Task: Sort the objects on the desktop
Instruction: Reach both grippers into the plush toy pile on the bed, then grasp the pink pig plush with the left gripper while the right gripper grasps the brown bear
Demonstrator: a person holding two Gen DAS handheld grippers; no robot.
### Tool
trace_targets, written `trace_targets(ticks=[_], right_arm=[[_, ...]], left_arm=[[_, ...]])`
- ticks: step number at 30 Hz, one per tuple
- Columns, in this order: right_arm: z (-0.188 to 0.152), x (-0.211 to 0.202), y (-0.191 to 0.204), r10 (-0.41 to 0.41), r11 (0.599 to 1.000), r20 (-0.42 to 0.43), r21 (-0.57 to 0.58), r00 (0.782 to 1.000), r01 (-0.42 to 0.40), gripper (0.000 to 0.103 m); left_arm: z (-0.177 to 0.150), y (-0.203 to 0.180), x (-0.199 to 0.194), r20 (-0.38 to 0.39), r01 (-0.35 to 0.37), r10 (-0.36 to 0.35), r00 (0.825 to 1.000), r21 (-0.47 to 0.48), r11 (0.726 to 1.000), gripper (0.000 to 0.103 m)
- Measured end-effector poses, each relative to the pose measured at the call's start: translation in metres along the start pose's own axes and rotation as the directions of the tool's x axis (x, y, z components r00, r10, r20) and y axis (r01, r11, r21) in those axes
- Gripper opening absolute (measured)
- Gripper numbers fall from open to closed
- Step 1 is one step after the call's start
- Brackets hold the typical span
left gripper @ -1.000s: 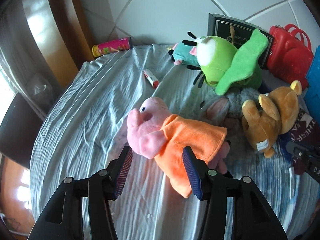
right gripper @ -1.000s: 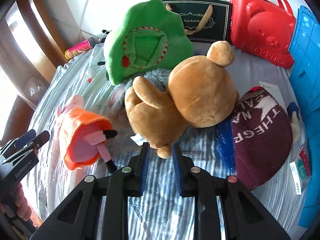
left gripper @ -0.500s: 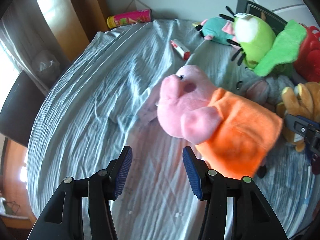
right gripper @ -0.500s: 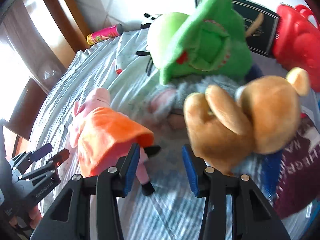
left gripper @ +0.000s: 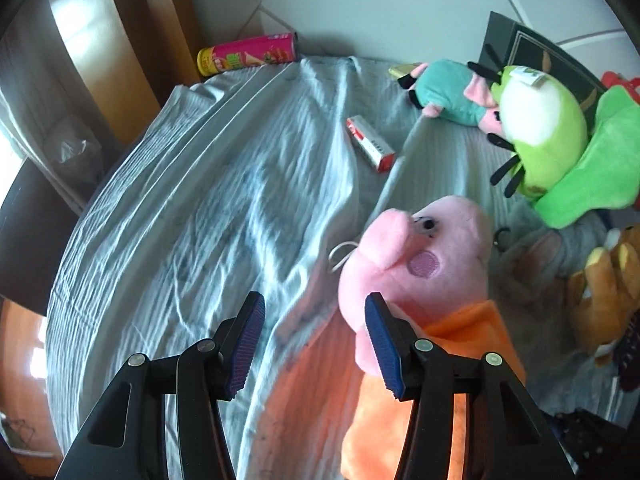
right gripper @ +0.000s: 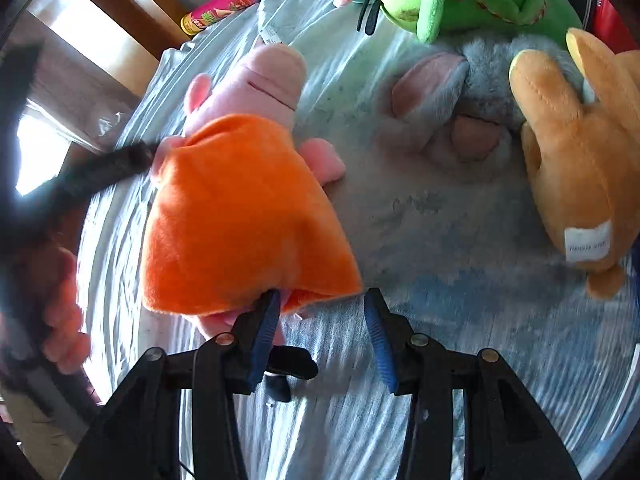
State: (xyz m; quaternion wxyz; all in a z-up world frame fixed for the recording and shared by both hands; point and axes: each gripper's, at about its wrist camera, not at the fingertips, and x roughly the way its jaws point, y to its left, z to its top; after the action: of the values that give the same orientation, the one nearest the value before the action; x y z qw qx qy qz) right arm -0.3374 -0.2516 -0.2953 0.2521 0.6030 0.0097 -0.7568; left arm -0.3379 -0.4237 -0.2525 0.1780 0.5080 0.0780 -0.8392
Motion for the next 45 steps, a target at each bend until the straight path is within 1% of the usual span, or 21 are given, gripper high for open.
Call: trace_targets(ticks=[2,3,4,6,7,8,9,11,14,18,21,23,25,27,30,36,38,40,42,45], right_arm=[[-0.003,-0.005,-0.002,-0.021,1.000,0.023,0.022,1.000,0.020,0.043],[-0.004,-0.012,-0.006,-0.030,0.999,0.040,0.037,0.999,0.029,0.043],[-0.006,-0.018,-0.010,-0.040,0.998,0.056,0.053,0.998,0.037,0.043],[-0.014,-0.043,-0.023,-0.074,0.993,0.122,0.099,0.990,0.062,0.044],[-0.017,-0.054,-0.031,-0.095,0.989,0.151,0.129,0.984,0.076,0.046],[-0.020,-0.065,-0.040,-0.118,0.983,0.178,0.162,0.977,0.089,0.060],[-0.022,-0.076,-0.049,-0.141,0.976,0.205,0.196,0.969,0.101,0.079],[-0.028,-0.098,-0.067,-0.189,0.958,0.254,0.262,0.949,0.120,0.091],[-0.023,-0.111,-0.098,-0.206,0.931,0.281,0.351,0.937,0.100,0.091],[-0.005,-0.104,-0.119,-0.190,0.916,0.288,0.396,0.939,0.064,0.091],[0.007,-0.095,-0.128,-0.172,0.907,0.294,0.420,0.940,0.034,0.091],[0.011,-0.093,-0.138,-0.160,0.904,0.292,0.427,0.943,0.021,0.092],[0.018,-0.084,-0.141,-0.159,0.904,0.278,0.427,0.947,0.027,0.093],[0.024,-0.074,-0.142,-0.152,0.902,0.264,0.430,0.953,0.025,0.096],[0.026,-0.063,-0.145,-0.124,0.899,0.262,0.438,0.957,-0.003,0.099],[0.035,-0.050,-0.147,-0.099,0.909,0.267,0.416,0.959,-0.022,0.099],[0.038,-0.045,-0.146,-0.088,0.914,0.256,0.406,0.963,-0.024,0.099],[0.040,-0.045,-0.140,-0.105,0.927,0.247,0.375,0.963,0.004,0.099],[0.039,-0.047,-0.131,-0.121,0.940,0.245,0.339,0.962,0.032,0.094],[0.032,-0.051,-0.118,-0.126,0.953,0.238,0.299,0.963,0.051,0.091]], left_arm=[[-0.007,-0.006,-0.015,-0.004,0.062,-0.062,0.998,0.004,0.998,0.058],[-0.013,-0.012,-0.021,-0.011,0.076,-0.076,0.997,0.010,0.997,0.068],[-0.020,-0.018,-0.026,-0.017,0.090,-0.090,0.996,0.016,0.996,0.075],[-0.034,-0.034,-0.028,-0.040,0.100,-0.098,0.994,0.039,0.994,0.076],[-0.039,-0.042,-0.025,-0.048,0.095,-0.093,0.995,0.048,0.994,0.076],[-0.044,-0.049,-0.023,-0.055,0.091,-0.088,0.995,0.057,0.994,0.078],[-0.048,-0.055,-0.021,-0.057,0.083,-0.080,0.995,0.058,0.995,0.080],[-0.049,-0.065,-0.020,-0.053,0.102,-0.099,0.994,0.055,0.993,0.082],[-0.045,-0.082,-0.014,-0.064,0.139,-0.135,0.989,0.068,0.988,0.085],[-0.035,-0.108,-0.003,-0.095,0.178,-0.169,0.981,0.102,0.979,0.085],[-0.032,-0.124,-0.002,-0.081,0.162,-0.152,0.985,0.150,0.975,0.081],[-0.031,-0.130,-0.004,-0.051,0.143,-0.136,0.989,0.180,0.973,0.077],[-0.030,-0.132,-0.006,-0.041,0.137,-0.131,0.991,0.190,0.972,0.075],[-0.027,-0.133,-0.006,-0.033,0.133,-0.129,0.991,0.198,0.971,0.073],[-0.024,-0.134,-0.005,-0.021,0.126,-0.124,0.992,0.205,0.971,0.072],[-0.019,-0.139,0.002,0.008,0.104,-0.108,0.994,0.214,0.971,0.071],[-0.017,-0.142,0.004,0.022,0.093,-0.101,0.995,0.218,0.972,0.070],[-0.016,-0.143,0.003,0.031,0.090,-0.099,0.995,0.218,0.972,0.067],[-0.016,-0.144,0.002,0.038,0.090,-0.100,0.994,0.219,0.972,0.064],[-0.019,-0.142,-0.003,0.041,0.090,-0.101,0.994,0.222,0.971,0.060]])
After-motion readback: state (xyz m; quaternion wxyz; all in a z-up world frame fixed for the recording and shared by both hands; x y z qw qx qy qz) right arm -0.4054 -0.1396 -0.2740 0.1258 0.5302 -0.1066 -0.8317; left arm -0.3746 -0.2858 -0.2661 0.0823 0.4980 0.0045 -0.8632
